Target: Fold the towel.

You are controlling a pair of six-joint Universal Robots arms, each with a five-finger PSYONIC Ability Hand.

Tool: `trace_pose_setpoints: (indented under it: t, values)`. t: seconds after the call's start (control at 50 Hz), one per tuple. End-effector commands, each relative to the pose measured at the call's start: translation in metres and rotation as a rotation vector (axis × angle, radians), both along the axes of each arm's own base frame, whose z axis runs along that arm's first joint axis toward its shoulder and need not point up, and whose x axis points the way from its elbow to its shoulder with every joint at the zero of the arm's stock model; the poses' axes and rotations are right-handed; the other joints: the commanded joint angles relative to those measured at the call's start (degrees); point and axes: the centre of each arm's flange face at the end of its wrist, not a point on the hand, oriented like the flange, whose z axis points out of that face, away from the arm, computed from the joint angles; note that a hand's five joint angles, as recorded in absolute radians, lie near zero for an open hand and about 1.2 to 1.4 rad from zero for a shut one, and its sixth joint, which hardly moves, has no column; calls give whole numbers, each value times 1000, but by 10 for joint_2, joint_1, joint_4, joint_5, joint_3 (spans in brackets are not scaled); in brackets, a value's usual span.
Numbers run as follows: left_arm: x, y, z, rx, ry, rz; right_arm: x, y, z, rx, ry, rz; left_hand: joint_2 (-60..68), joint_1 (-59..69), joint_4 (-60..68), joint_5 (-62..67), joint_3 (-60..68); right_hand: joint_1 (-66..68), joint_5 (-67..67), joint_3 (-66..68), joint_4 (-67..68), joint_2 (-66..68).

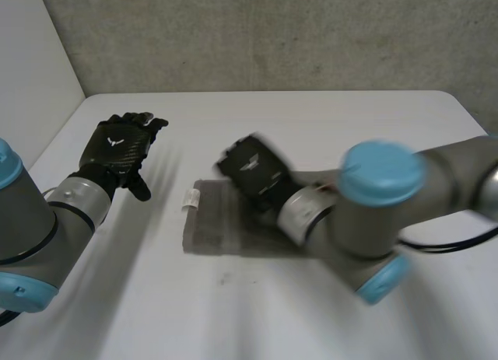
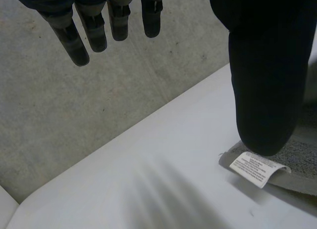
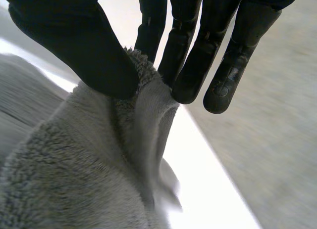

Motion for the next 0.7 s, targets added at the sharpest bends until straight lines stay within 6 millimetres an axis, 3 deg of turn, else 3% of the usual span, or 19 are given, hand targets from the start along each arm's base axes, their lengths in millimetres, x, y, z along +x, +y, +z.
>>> trace_pose_setpoints:
  t: [0.02, 0.08, 0.1, 0.12, 0.14, 0.16, 0.28, 0.32, 0.34, 0.36, 0.42, 0.44, 0.52, 0.6, 0.62, 0.66, 0.7]
  values:
    - [0, 1, -1, 5, -1, 0, 31, 44, -43, 65, 63, 136, 5, 0, 4, -17, 3, 251, 137, 117, 116, 123]
    - [-1, 2, -2, 6, -2, -5, 31, 47, -45, 72, 69, 139, 5, 0, 4, -17, 3, 251, 137, 117, 116, 123]
    - [-1, 2, -2, 6, -2, -5, 31, 45, -40, 64, 61, 128, 5, 0, 4, -17, 3, 125, 11, -9, -10, -3]
    - [-2, 3, -2, 7, -2, -9, 31, 45, -40, 64, 61, 128, 5, 0, 4, -17, 3, 124, 10, -10, -12, -4]
    - [-2, 3, -2, 7, -2, -9, 30, 44, -33, 54, 52, 113, 5, 0, 4, -17, 3, -208, -321, -342, -343, -335]
    - [-3, 3, -3, 6, -2, -11, 28, 42, -24, 45, 43, 87, 5, 0, 4, -17, 3, -449, -563, -583, -584, -577]
    - [-13, 8, -3, 2, 3, -43, 3, 14, 4, 79, 17, -98, 5, 0, 4, -17, 3, -449, -563, -583, -584, -577]
    - [-19, 13, -2, -1, 8, -64, -25, -2, 15, 167, 3, -217, 5, 0, 4, -17, 3, -449, -563, -583, -584, -577]
    - [-25, 18, -1, -3, 10, -85, -25, -2, 15, 168, 3, -218, 5, 0, 4, -17, 3, -449, -563, -583, -584, -577]
    - [-25, 18, -1, -3, 10, -85, -37, -6, 16, 225, -1, -251, 5, 0, 4, -17, 3, -449, -563, -583, -584, -577]
    - [-37, 26, -1, -3, 12, -125, -63, -12, 9, 335, 9, -314, 6, 1, 5, -16, 4, -449, -563, -583, -584, -577]
    - [-44, 31, -4, 1, 11, -148, -63, -12, 9, 336, 9, -314, 6, 1, 5, -16, 4, -449, -563, -583, -584, -577]
    - [-60, 42, -14, 20, -6, -202, -100, -18, -13, 437, 55, -402, 12, 8, 11, -10, 10, -449, -563, -583, -584, -577]
    - [-76, 47, -41, 79, -41, -234, -134, -25, -32, 467, 98, -496, 21, 16, 20, -1, 19, -449, -563, -583, -584, -577]
    - [-77, 45, -51, 100, -56, -219, -134, -25, -32, 467, 98, -496, 21, 16, 20, -1, 19, -449, -563, -583, -584, -577]
    - [-77, 42, -57, 114, -67, -195, -141, -26, -37, 450, 114, -510, 21, 16, 20, -1, 19, -401, -515, -535, -536, -529]
    - [-76, 40, -63, 123, -80, -169, -149, -28, -47, 374, 153, -513, 21, 16, 20, -1, 19, -62, -175, -196, -197, -189]
